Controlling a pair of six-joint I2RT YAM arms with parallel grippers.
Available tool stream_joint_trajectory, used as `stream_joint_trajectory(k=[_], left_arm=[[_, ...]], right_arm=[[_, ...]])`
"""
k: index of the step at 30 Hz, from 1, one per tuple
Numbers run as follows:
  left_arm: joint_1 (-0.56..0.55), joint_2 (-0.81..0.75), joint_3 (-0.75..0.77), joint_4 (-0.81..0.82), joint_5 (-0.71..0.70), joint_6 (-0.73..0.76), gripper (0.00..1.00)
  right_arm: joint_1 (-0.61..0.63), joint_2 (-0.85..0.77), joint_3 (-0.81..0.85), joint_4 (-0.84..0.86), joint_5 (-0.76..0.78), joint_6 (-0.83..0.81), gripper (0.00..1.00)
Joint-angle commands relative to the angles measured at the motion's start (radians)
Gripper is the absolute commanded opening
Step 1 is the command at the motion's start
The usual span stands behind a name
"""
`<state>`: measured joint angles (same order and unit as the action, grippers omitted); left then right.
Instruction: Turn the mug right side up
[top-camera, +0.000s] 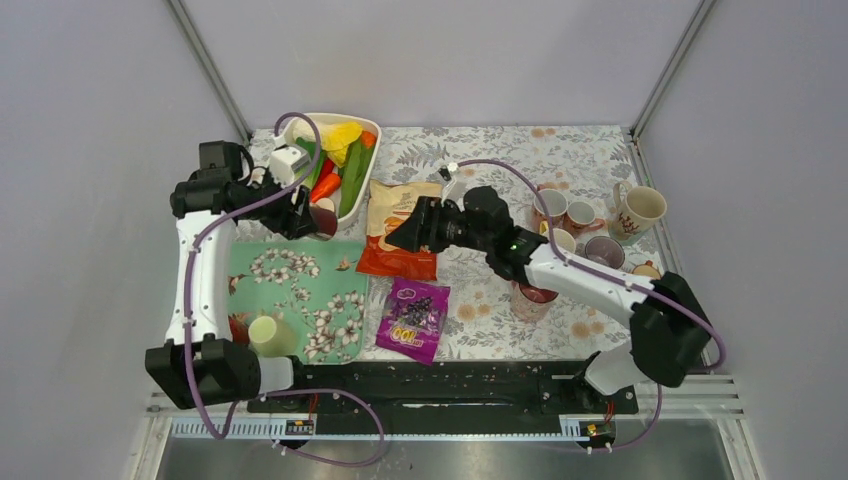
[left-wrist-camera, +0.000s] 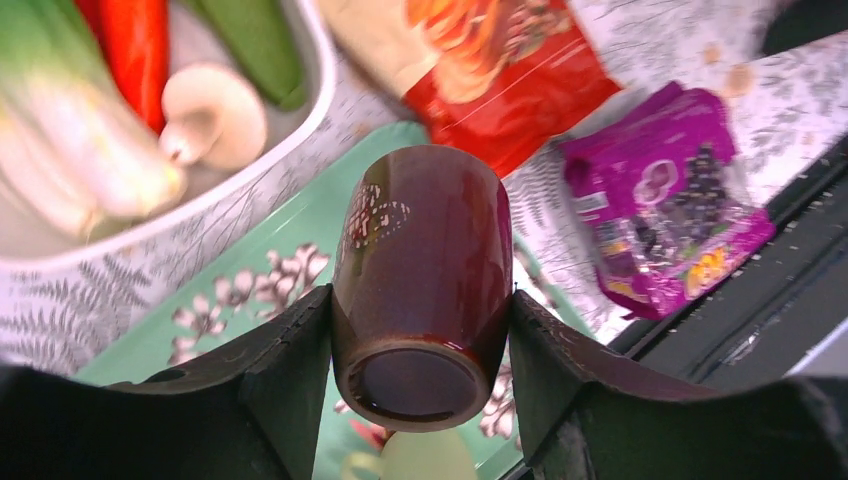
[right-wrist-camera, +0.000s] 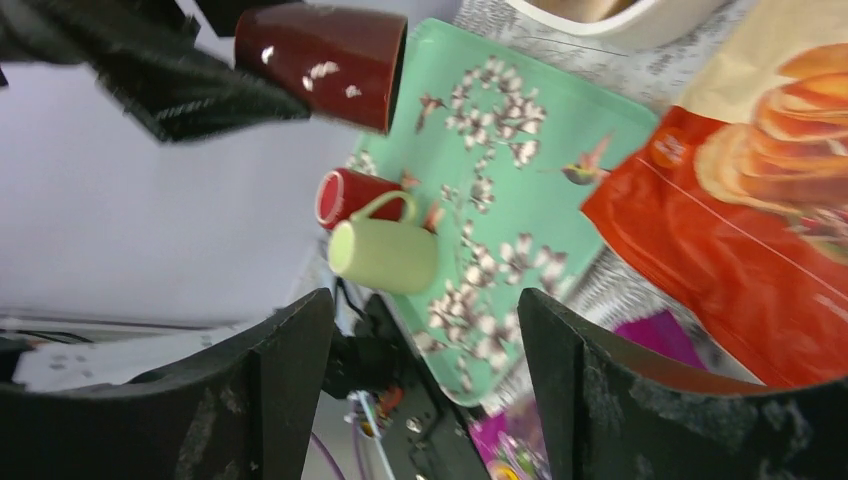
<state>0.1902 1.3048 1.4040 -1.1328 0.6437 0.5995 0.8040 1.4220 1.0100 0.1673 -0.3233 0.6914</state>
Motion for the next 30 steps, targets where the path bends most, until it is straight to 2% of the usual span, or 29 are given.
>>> stream_joint_trajectory(k=[1,11,14,15,17,19,21,23,24,26,27,30], left_arm=[[-0.112,-0.043,0.099,-0.035,0.121,-0.058,0.00],[-0.276,-0.017,0.203,-0.032,0.190,-0.133,0.00],[-0.301,-0.020,0.198,-0.031,0.218,-0.133,0.00],[-0.304,-0.022,0.194,-0.031,0.227,-0.132,0.00],[-0.307,-0.027,0.187,-0.031,0.233,-0.128,0.00],[-0.307,-0.030,0.180,-0.033,0.227,-0.122,0.00],[-0.307,-0.035,0.173,-0.035,0.220,-0.117,0.00],[-0.307,-0.040,0.173,-0.043,0.211,-0.102,0.02],[-0.305,-0.042,0.174,-0.056,0.197,-0.090,0.21],[-0.303,-0.056,0.166,-0.072,0.146,-0.070,0.82],[-0.298,-0.066,0.157,-0.072,0.115,-0.064,0.97],[-0.269,-0.102,0.128,-0.068,0.047,-0.048,0.99]], right_arm=[[0.021,0.112,0.076,0.359,-0.061,0.248,0.77],[0.065,0.322,0.181,0.673,-0.154,0.516,0.78],[0.066,0.350,0.183,0.794,-0.163,0.594,0.72],[0.065,0.353,0.184,0.816,-0.163,0.603,0.65],[0.066,0.350,0.179,0.845,-0.155,0.616,0.38],[0.066,0.339,0.170,0.849,-0.155,0.609,0.18],[0.064,0.323,0.159,0.837,-0.161,0.593,0.02],[0.057,0.296,0.132,0.822,-0.162,0.568,0.00],[0.048,0.279,0.117,0.796,-0.167,0.549,0.00],[0.021,0.229,0.077,0.714,-0.174,0.475,0.00],[0.005,0.182,0.063,0.643,-0.178,0.419,0.00],[-0.046,0.050,0.065,0.267,-0.135,0.127,0.00]])
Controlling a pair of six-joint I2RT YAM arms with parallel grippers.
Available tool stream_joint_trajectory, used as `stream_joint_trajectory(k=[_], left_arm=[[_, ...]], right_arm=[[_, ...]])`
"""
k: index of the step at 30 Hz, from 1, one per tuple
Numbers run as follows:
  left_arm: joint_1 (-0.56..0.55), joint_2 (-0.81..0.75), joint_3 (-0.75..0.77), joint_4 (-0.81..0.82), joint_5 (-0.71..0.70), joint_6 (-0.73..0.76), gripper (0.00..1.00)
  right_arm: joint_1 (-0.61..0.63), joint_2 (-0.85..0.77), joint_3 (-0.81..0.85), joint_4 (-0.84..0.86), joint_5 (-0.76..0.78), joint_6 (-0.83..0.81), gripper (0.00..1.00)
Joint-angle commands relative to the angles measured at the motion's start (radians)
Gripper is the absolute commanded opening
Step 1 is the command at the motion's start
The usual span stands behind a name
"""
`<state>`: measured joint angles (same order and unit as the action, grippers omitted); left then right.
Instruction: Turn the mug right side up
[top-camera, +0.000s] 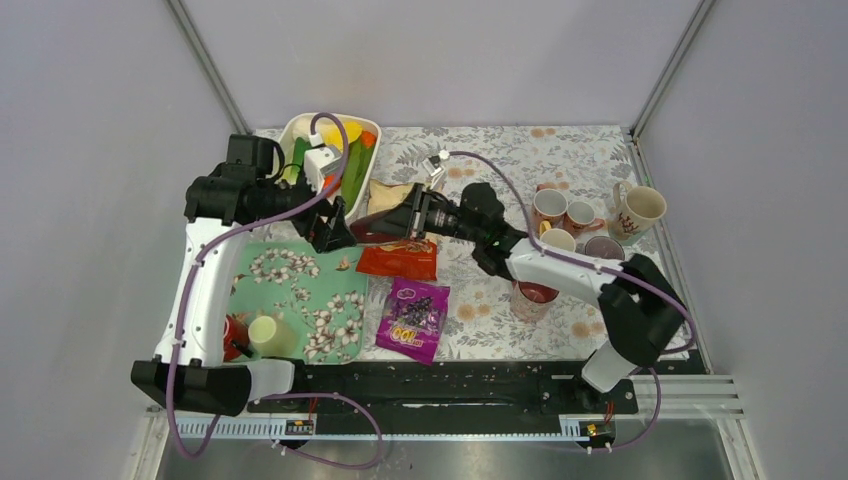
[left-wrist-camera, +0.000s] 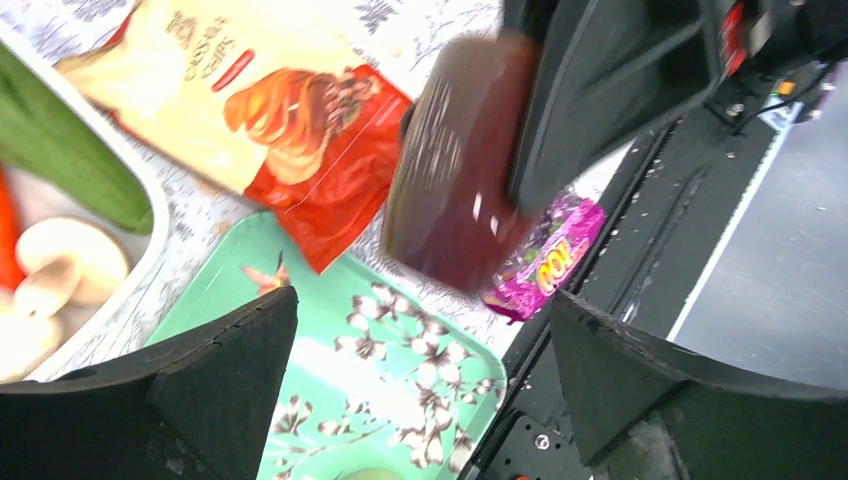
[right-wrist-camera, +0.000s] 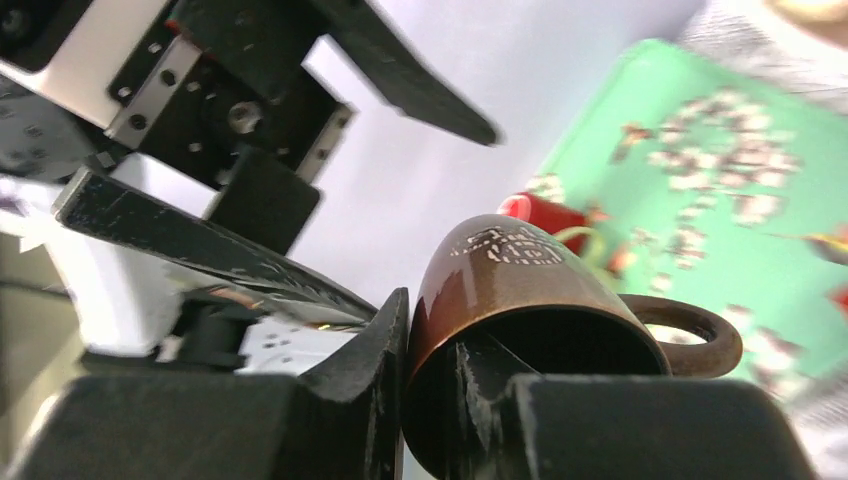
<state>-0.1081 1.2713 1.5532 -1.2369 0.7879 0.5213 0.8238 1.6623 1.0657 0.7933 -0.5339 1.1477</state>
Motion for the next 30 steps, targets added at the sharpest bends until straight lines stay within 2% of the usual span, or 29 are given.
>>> stream_joint_trajectory(k=[1,4,5,7,11,13,16,19,24,30], left_arm=[[0.040,-0.079,-0.028,0.035,-0.117,0.032,0.99],[0.076,-0.101,-0.052,0.035,-0.167,0.038,0.99],[0.084,-0.105,-0.066,0.037,-0.190,0.040,0.99],[0.100,-0.114,-0.098,0.047,-0.227,0.044,0.99],[0.108,-0.139,-0.163,0.086,-0.285,0.041,0.99],[0.108,-0.154,-0.188,0.104,-0.340,0.041,0.99],[0.108,-0.176,-0.239,0.142,-0.442,0.037,0.99],[0.108,-0.194,-0.286,0.180,-0.492,0.048,0.99],[0.133,-0.194,-0.318,0.192,-0.504,0.073,0.99],[0.150,-0.220,-0.372,0.218,-0.528,0.128,0.99]], right_arm=[[-0.074,-0.234,0.023,-0.504,0.117,-0.446,0.00],[-0.090,-0.337,0.087,-0.896,0.287,-0.767,0.00],[-0.102,-0.359,0.110,-1.009,0.349,-0.828,0.00],[-0.140,-0.390,0.151,-1.241,0.492,-0.909,0.00],[-0.227,-0.481,0.128,-1.485,0.804,-0.946,0.00],[-0.292,-0.550,0.060,-1.539,0.867,-0.925,0.00],[-0.415,-0.655,-0.046,-1.573,0.852,-0.884,0.00],[-0.487,-0.710,-0.087,-1.596,0.851,-0.865,0.00],[-0.630,-0.684,-0.135,-1.595,0.766,-0.827,0.00],[-0.678,-0.615,-0.167,-1.631,0.718,-0.798,0.00]])
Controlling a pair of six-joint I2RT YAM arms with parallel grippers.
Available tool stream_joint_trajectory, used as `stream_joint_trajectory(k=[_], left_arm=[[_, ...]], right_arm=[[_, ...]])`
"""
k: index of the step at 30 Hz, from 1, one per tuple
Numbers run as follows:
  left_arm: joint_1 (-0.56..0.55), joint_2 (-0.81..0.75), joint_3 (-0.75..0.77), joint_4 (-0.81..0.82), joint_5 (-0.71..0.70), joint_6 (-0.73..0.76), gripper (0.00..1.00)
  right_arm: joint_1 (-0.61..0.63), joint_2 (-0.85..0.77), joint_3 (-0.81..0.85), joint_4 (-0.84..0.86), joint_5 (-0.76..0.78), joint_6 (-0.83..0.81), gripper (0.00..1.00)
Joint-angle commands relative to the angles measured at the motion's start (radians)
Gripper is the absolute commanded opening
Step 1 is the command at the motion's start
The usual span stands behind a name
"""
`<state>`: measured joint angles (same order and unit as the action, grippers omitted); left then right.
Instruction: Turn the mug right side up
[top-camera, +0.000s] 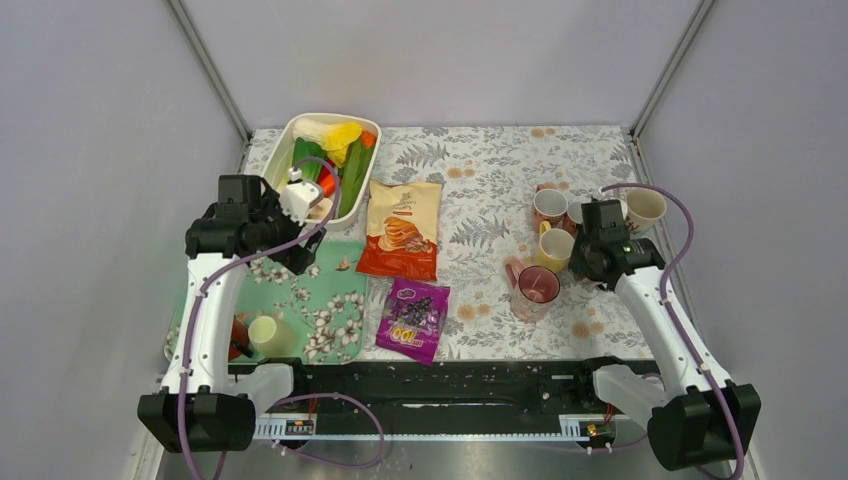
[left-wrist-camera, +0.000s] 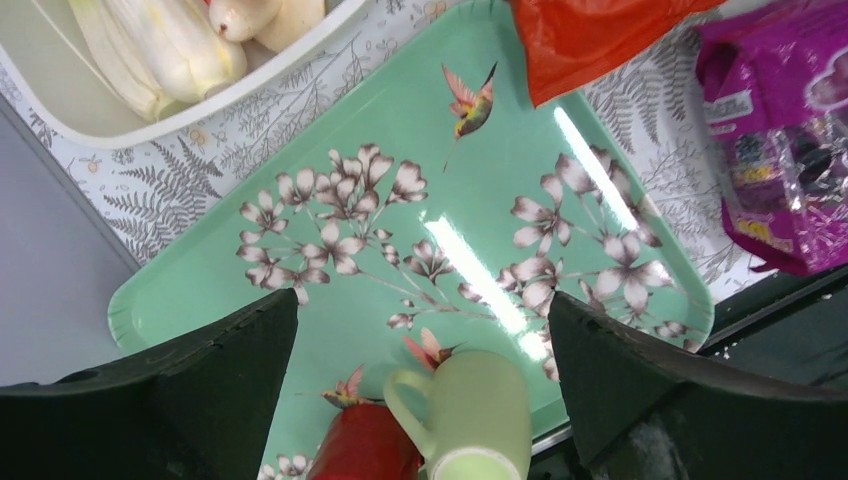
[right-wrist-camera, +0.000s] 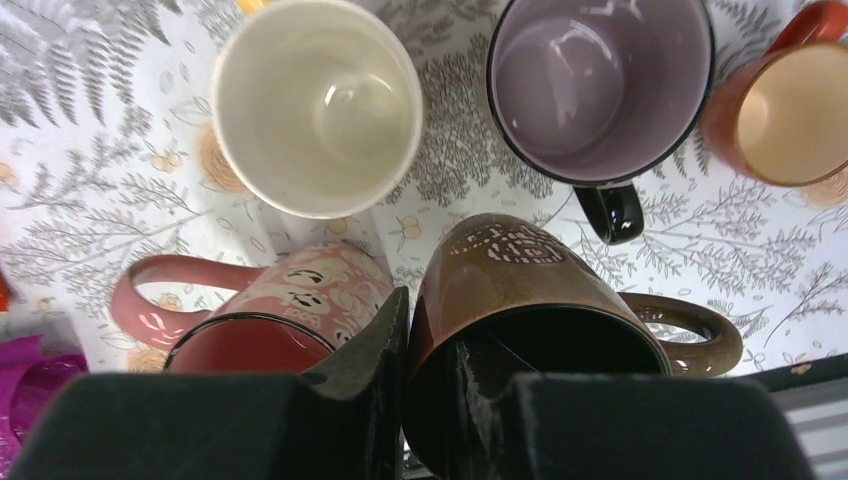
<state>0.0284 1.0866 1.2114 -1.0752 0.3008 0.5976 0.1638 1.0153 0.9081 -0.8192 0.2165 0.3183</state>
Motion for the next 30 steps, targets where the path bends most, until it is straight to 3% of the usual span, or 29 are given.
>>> stream_joint_trajectory(k=[1,15,20,25,30], left_arm=[[0.018,-0.035,-0.039,0.056,-0.047,0.062,0.99],[0.061,-0.056,-0.034,0.015,-0.081,0.147,0.99],[0.073,-0.058,-0.071,0.005,-0.111,0.171,0.99],[0.089,-0.046,-0.105,-0.033,-0.164,0.200,0.99],[0.122,-0.057,-0.114,-0.145,-0.103,0.334,0.99]], right_arm=[[-0.023,0.044,-0.018,-0.024,-0.034,0.037,0.00],[-0.047,0.150,-0.209,0.138,-0.061,0.119,0.00],[-0.047,0.158,-0.227,0.169,-0.058,0.122,0.35],[-0.047,0.121,-0.213,0.158,-0.070,0.119,0.50],[-0.046,0.048,-0.162,0.101,-0.074,0.096,0.60]])
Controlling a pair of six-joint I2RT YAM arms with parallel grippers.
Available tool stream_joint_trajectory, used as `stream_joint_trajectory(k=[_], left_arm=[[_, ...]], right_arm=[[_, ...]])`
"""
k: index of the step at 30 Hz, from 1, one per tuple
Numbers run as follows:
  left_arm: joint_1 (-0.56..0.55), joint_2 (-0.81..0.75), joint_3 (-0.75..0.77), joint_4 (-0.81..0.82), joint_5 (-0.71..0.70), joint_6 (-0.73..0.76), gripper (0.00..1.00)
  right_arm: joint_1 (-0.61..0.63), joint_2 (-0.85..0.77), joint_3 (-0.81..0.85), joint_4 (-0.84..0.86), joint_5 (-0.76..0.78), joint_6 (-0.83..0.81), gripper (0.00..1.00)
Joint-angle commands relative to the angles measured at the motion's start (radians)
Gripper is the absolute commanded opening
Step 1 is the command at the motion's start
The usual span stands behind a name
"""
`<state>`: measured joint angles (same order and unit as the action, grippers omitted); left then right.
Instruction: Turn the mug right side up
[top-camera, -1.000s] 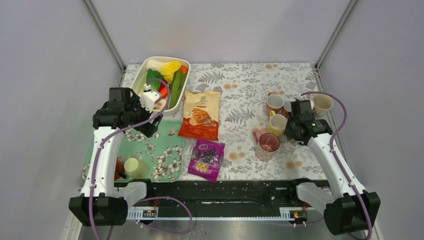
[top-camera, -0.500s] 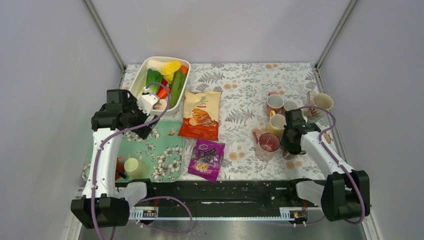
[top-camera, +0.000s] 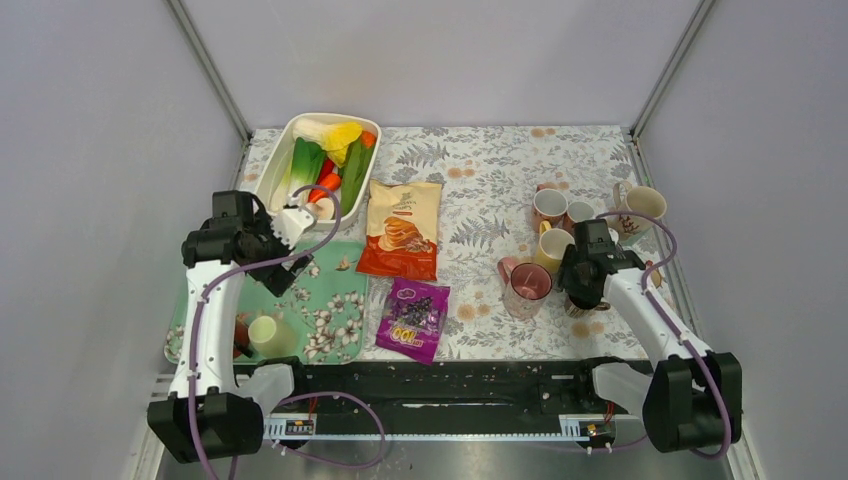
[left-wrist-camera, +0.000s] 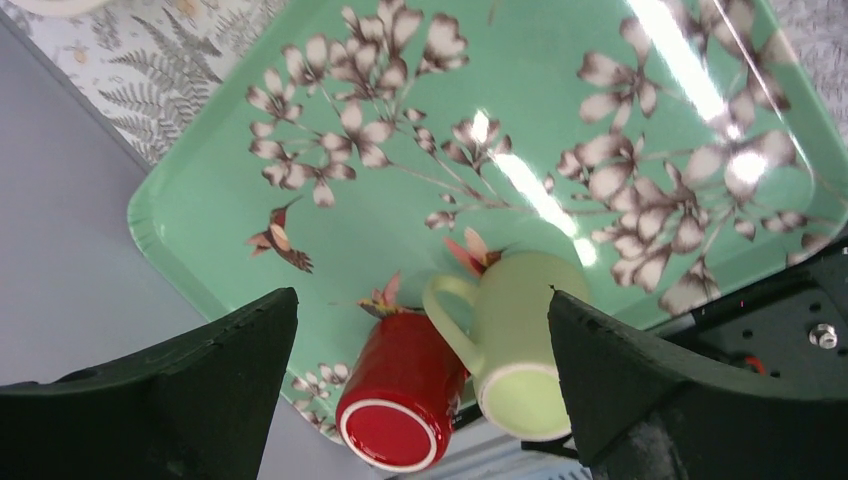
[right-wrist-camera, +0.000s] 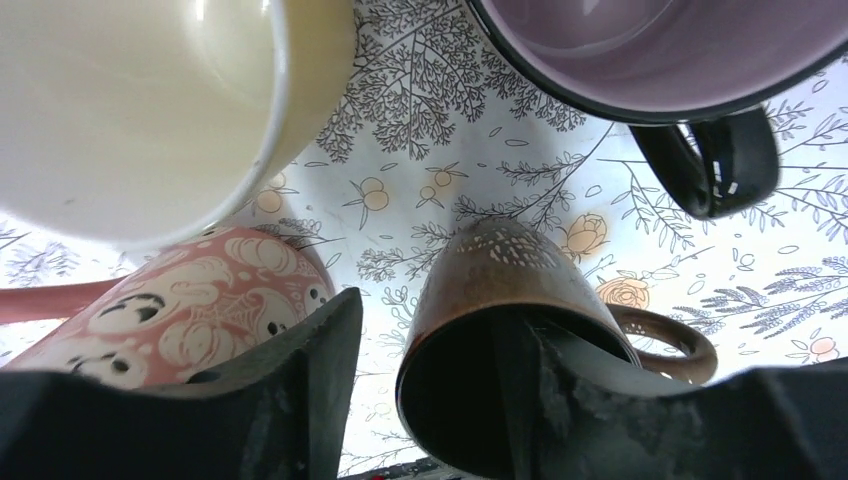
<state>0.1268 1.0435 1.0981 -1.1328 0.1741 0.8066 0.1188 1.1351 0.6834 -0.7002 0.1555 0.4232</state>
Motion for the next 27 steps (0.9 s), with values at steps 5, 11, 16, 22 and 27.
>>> stream_joint_trajectory(k=[5,11,16,22,27], left_arm=[[0.038,0.018,0.020,-0.260,0.056,0.313,0.93],[0.038,0.094,0.022,-0.389,0.044,0.398,0.94],[0.001,-0.055,-0.114,-0.419,0.097,0.708,0.96],[-0.098,-0.015,-0.157,-0.334,0.040,0.622,0.89],[-0.151,0.089,-0.217,-0.128,-0.066,0.447,0.81]], right_arm=[[-0.002,-0.133,0.140,-0.077,-0.077,-0.050,0.69],[-0.002,-0.170,0.183,-0.105,-0.190,-0.121,0.73],[-0.002,-0.172,0.214,-0.103,-0.269,-0.194,0.76],[-0.001,-0.210,0.160,0.007,-0.384,-0.194,0.78],[-0.001,-0.220,0.137,0.055,-0.438,-0.191,0.82]])
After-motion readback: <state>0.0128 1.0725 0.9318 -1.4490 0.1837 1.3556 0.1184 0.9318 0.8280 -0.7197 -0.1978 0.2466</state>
